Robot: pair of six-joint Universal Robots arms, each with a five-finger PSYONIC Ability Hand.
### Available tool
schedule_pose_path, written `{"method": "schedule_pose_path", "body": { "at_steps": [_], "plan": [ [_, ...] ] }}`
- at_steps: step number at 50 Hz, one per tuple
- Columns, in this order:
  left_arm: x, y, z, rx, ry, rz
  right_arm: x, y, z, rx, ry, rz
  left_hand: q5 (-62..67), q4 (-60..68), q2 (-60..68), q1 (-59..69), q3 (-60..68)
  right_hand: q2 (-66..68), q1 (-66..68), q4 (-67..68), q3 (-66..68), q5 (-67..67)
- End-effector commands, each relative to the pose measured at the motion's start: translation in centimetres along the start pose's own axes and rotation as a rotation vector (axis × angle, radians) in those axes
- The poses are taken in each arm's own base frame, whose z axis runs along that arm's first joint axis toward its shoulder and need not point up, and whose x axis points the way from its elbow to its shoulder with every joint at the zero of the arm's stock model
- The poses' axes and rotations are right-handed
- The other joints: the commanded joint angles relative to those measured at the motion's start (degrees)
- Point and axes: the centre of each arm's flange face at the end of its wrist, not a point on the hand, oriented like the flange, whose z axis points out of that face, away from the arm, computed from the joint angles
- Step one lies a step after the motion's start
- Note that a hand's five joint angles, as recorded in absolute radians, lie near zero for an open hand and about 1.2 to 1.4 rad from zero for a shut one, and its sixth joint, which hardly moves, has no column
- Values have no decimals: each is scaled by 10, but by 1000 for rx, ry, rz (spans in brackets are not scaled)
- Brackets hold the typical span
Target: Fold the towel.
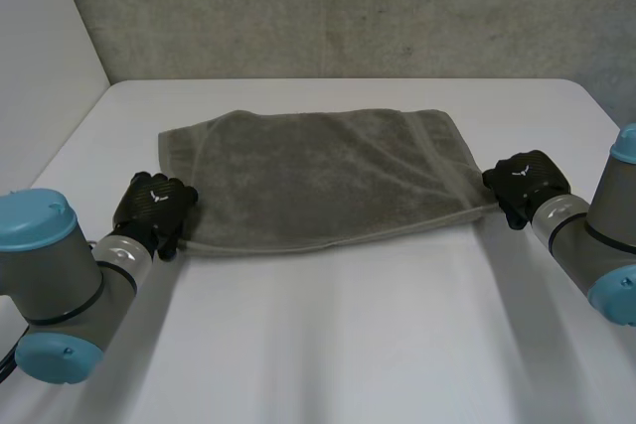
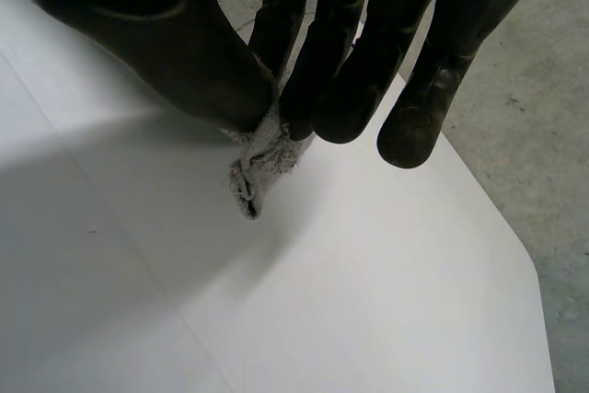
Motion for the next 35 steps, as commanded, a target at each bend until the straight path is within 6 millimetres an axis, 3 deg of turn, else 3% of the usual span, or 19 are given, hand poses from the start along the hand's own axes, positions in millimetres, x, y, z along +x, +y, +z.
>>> {"method": "schedule_pose_path", "body": {
  "at_steps": [1,2,9,11,14,16,17,19,20,22,24,28,31,34,35],
  "plan": [
    [1,-2,-2,0,6,0,-2,0,0,-2,-4,-2,160,259,261,258,261,37,33,27,30,27],
    [1,-1,-2,-1,7,2,-1,1,0,-2,-3,-2,238,337,339,336,339,37,33,27,30,27],
    [-3,-8,-2,17,-4,7,11,-11,-3,30,30,-6,240,340,341,339,341,37,33,27,30,27],
    [-16,-27,-7,70,-42,12,37,-30,-12,75,100,-4,240,340,341,339,341,37,33,27,30,27],
    [-26,-41,-12,113,-75,15,52,-42,-20,107,144,-7,240,340,341,339,341,37,33,27,30,27],
    [-54,-72,-23,204,-170,17,75,-74,-44,189,206,-23,240,340,341,339,341,37,33,27,30,27],
    [-54,-72,-23,204,-170,17,75,-74,-44,190,206,-23,240,340,341,339,341,37,33,27,30,27],
    [-81,-107,-42,309,-268,21,90,-103,-70,267,222,-35,240,340,341,339,341,37,33,27,30,27],
    [-81,-107,-42,310,-269,21,90,-103,-70,268,222,-35,240,340,341,339,341,37,33,27,30,27],
    [-98,-135,-59,398,-337,18,99,-125,-92,322,214,-51,240,340,341,339,341,37,33,27,30,27],
    [-104,-144,-67,431,-357,14,103,-133,-100,339,214,-56,240,340,341,339,341,37,33,27,30,27],
    [-106,-150,-71,444,-357,12,106,-140,-109,334,200,-62,240,340,341,339,341,37,33,27,30,27],
    [-97,-138,-65,387,-314,11,101,-134,-107,281,149,-58,240,340,341,339,341,37,33,27,30,27],
    [-73,-99,-42,214,-199,6,92,-116,-91,190,94,-74,240,340,341,339,341,37,33,27,30,27],
    [-73,-98,-42,214,-198,6,92,-116,-91,190,94,-75,240,340,341,339,341,37,33,27,30,27]
  ]
}}
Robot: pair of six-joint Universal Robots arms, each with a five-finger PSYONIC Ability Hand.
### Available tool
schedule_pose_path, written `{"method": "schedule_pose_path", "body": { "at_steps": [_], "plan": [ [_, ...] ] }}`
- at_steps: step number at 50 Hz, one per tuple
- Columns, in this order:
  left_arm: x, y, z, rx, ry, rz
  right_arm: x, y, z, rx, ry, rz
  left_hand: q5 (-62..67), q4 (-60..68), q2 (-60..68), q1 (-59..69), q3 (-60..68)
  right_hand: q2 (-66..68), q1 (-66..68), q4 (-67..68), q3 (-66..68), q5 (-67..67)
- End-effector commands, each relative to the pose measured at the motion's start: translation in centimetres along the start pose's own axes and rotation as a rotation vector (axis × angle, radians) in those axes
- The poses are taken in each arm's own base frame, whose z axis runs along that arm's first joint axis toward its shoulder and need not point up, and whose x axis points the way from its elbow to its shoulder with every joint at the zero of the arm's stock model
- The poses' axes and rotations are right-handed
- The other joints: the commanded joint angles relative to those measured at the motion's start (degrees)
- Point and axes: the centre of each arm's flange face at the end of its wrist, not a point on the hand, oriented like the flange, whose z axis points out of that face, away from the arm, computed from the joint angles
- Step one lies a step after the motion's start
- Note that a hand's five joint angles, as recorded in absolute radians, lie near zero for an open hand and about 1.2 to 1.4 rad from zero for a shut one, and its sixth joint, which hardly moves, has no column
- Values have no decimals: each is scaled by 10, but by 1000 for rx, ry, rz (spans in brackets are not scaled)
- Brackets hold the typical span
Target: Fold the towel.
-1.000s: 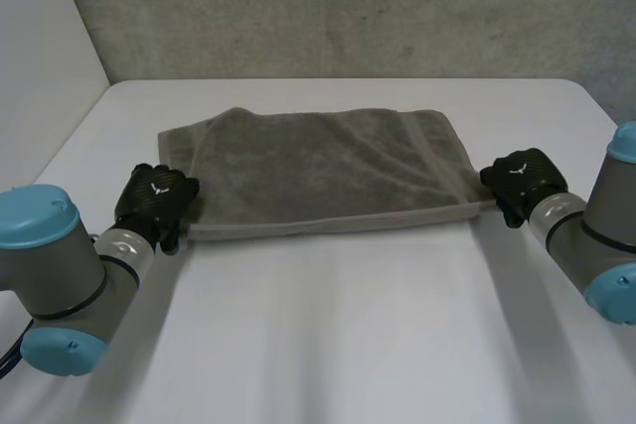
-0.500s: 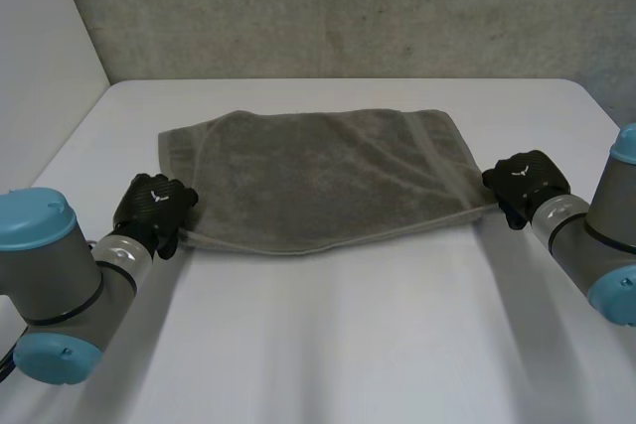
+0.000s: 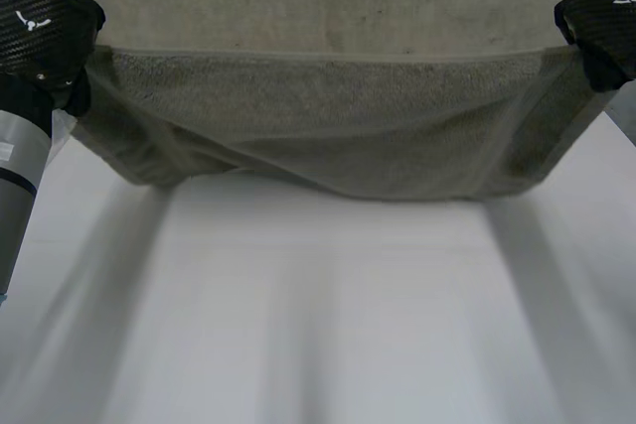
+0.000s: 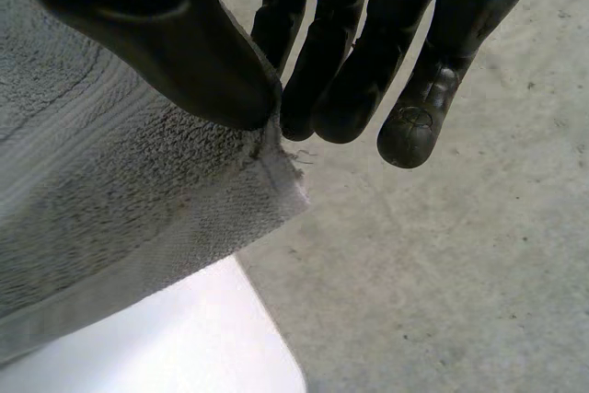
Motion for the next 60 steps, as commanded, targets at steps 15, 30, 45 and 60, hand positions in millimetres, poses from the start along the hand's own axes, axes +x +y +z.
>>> {"method": "schedule_pose_path", "body": {
  "at_steps": [15,30,45,60],
  "plan": [
    [77,128,5,-412,281,30,-64,94,44,-274,-234,-5,-168,-74,-71,-51,-87,31,33,27,30,22],
    [91,147,56,-341,262,95,-76,132,92,-267,-160,-30,-168,-74,-71,-51,-87,31,33,27,30,22],
    [-9,-12,136,301,-191,-213,32,-43,103,526,445,-135,-168,-74,-71,-51,-87,31,33,27,30,22],
    [40,57,72,-81,23,-312,-44,40,70,40,0,36,-168,-74,-71,-51,-87,31,33,27,30,22]
  ]
}}
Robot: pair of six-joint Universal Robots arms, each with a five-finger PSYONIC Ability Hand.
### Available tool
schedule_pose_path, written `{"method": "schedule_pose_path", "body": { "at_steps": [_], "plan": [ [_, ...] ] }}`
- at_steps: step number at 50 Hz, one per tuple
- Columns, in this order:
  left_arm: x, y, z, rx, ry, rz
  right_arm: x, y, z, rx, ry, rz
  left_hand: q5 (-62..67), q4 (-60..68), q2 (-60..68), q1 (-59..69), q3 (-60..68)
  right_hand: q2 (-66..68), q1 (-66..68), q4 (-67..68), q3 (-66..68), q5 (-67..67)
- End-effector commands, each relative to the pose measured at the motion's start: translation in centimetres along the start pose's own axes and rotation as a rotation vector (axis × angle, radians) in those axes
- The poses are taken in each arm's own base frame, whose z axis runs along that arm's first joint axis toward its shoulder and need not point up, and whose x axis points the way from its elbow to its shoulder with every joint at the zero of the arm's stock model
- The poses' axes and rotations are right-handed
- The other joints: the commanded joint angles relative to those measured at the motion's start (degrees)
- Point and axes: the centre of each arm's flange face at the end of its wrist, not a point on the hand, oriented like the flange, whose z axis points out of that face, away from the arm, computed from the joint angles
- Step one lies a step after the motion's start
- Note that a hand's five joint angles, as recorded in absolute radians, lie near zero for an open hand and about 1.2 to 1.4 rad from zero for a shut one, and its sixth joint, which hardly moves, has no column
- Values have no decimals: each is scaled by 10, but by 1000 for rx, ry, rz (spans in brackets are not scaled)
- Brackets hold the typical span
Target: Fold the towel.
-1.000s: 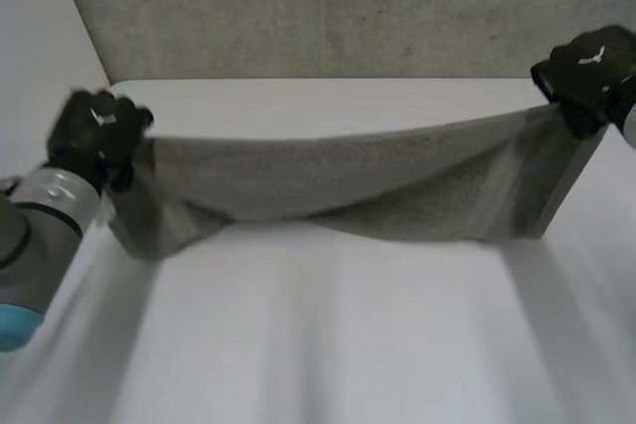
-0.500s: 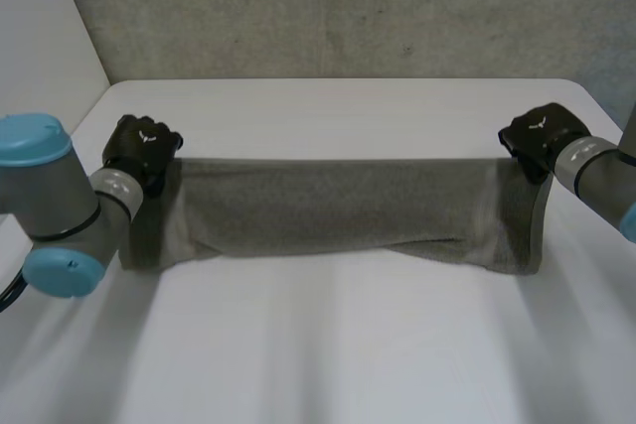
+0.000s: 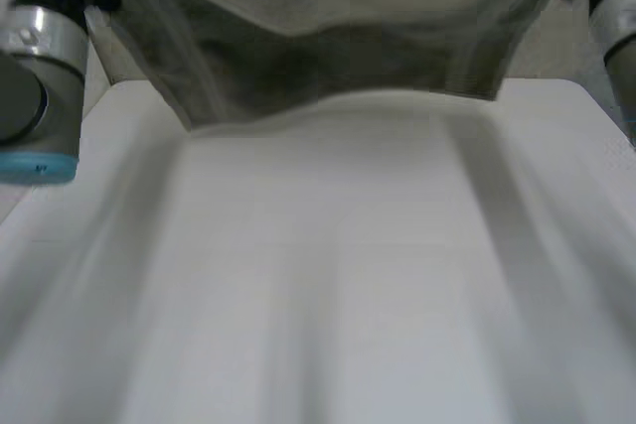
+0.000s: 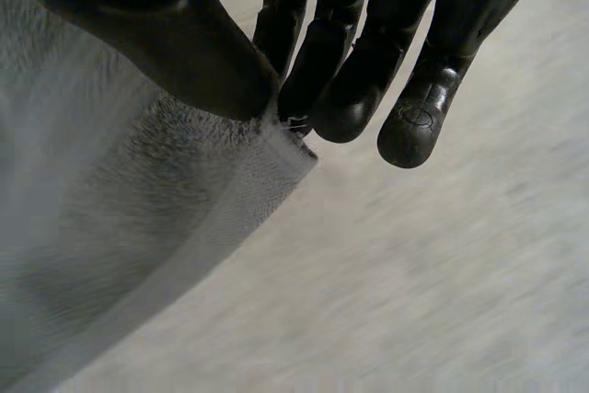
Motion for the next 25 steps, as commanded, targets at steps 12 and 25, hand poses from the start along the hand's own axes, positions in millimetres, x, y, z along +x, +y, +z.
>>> {"method": "schedule_pose_path", "body": {
  "at_steps": [12,25],
  "plan": [
    [26,109,-163,-578,326,198,-84,88,-146,-573,-513,113,-179,-74,-71,-53,-89,29,33,27,29,16],
    [-12,55,-189,-525,225,245,-20,49,-169,-575,-416,77,-179,-74,-71,-53,-89,29,33,27,29,16]
  ]
}}
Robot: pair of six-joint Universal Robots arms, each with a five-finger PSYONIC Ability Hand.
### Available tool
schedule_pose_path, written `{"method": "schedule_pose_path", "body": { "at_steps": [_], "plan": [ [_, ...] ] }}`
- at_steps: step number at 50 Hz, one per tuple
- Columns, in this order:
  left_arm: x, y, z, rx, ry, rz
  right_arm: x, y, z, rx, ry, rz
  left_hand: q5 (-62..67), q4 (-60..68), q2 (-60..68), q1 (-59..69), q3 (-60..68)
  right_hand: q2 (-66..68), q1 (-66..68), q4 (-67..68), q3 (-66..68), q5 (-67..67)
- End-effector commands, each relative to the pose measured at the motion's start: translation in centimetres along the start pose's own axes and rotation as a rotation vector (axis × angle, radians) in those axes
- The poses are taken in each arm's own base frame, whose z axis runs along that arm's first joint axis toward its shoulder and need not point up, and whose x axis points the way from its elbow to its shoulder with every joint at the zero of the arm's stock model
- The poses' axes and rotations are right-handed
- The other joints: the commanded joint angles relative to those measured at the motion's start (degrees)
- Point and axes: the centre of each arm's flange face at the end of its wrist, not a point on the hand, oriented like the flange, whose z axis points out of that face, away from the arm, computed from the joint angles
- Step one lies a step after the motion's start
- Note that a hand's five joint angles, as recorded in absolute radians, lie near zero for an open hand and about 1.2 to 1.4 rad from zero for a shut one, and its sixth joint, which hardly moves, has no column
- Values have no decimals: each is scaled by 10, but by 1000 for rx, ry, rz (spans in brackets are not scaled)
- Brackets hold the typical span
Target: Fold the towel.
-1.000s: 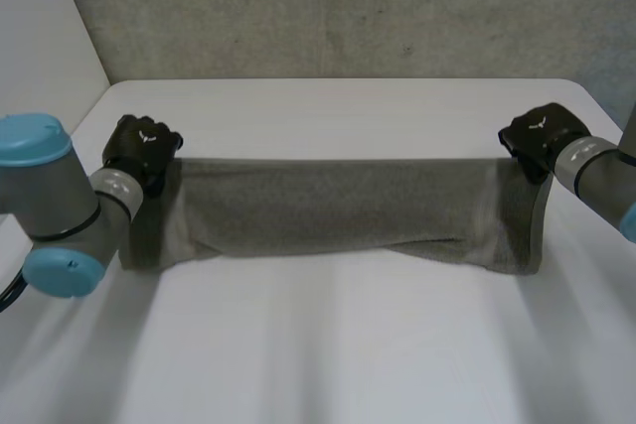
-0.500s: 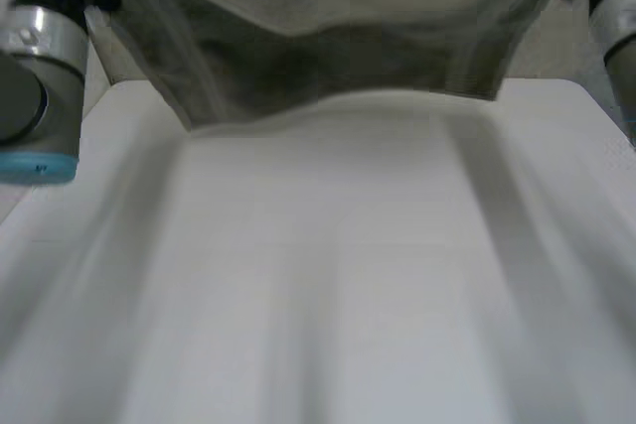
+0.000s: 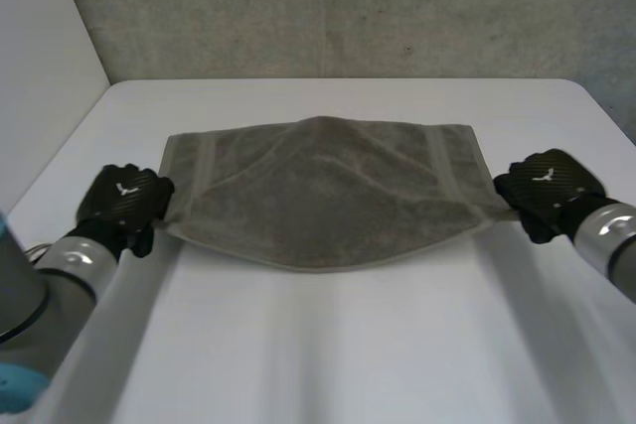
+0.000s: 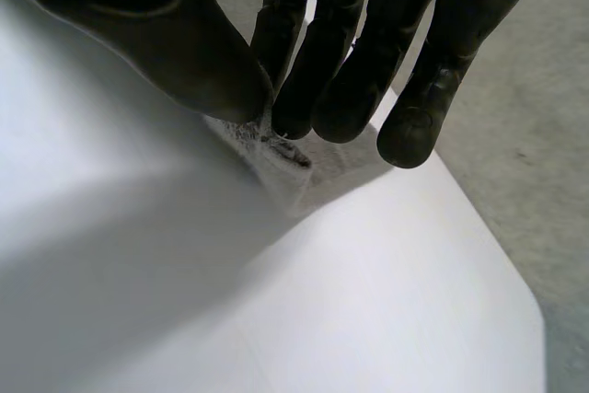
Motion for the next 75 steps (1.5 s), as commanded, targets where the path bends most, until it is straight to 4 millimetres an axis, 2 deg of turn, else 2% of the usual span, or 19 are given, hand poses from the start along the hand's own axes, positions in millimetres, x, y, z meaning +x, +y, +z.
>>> {"method": "schedule_pose_path", "body": {
  "at_steps": [1,7,12,14,19,20,22,23,28,33,44,56,62,63,64,65,66,70,75],
  "plan": [
    [-32,-30,-38,90,-117,8,35,-21,-45,7,77,11,-179,-74,-71,-53,-90,29,33,27,29,16],
    [-40,-40,-43,131,-103,0,42,-27,-53,-10,22,27,-179,-74,-71,-53,-90,29,33,27,29,16],
    [-36,-34,-31,124,-47,-10,48,-15,-30,-50,-27,37,-179,-74,-71,-53,-90,29,33,27,29,16],
    [-26,-17,-6,67,9,-18,53,-3,-4,-82,-51,48,-179,-74,-71,-53,-90,29,33,27,29,16],
    [-8,-3,33,21,64,-23,47,6,32,-120,-75,46,-179,-74,-71,-53,-90,29,33,27,29,16],
    [-8,-3,33,21,64,-23,47,6,32,-120,-75,46,-179,-74,-71,-53,-90,29,33,27,29,16],
    [-5,8,59,-17,32,-20,39,11,60,-134,-78,26,-179,-74,-71,-53,-90,29,33,27,29,16],
    [-5,8,59,-17,32,-20,39,11,60,-134,-78,26,-179,-74,-71,-53,-90,29,33,27,29,16],
    [-9,21,106,-29,-53,-9,29,15,107,-107,1,-15,-179,-74,-71,-53,-90,29,33,27,29,16],
    [-7,22,133,-2,-86,10,33,12,137,23,119,-10,-179,-74,-71,-53,-90,29,33,27,29,16],
    [-6,22,171,53,-168,88,30,-6,173,192,263,-29,-179,-74,-71,-53,-90,29,33,27,29,16],
    [-5,28,187,80,-200,92,23,-6,198,239,281,-43,-179,-74,-71,-53,-90,29,33,27,29,16],
    [-1,35,187,68,-188,92,12,8,208,216,266,-46,-227,-123,-119,-101,-138,29,33,27,29,16],
    [2,35,185,67,-178,91,7,11,208,202,259,-48,-545,-441,-438,-419,-457,-281,-276,-282,-280,-294],
    [2,35,185,67,-178,91,7,11,208,202,259,-48,-548,-444,-441,-422,-460,-284,-279,-285,-283,-297],
    [6,35,183,63,-172,91,2,12,208,187,261,-54,-801,-697,-694,-676,-713,-671,-667,-673,-671,-684],
    [10,34,181,69,-163,86,-1,15,207,163,270,-58,-874,-770,-767,-748,-786,-671,-667,-673,-671,-684],
    [8,19,176,113,-179,87,-1,18,202,129,292,-66,-875,-771,-767,-749,-787,-671,-667,-673,-671,-684],
    [-6,-13,155,178,-209,48,17,-12,175,173,322,-63,-873,-769,-766,-747,-785,-671,-667,-673,-671,-684]
  ]
}}
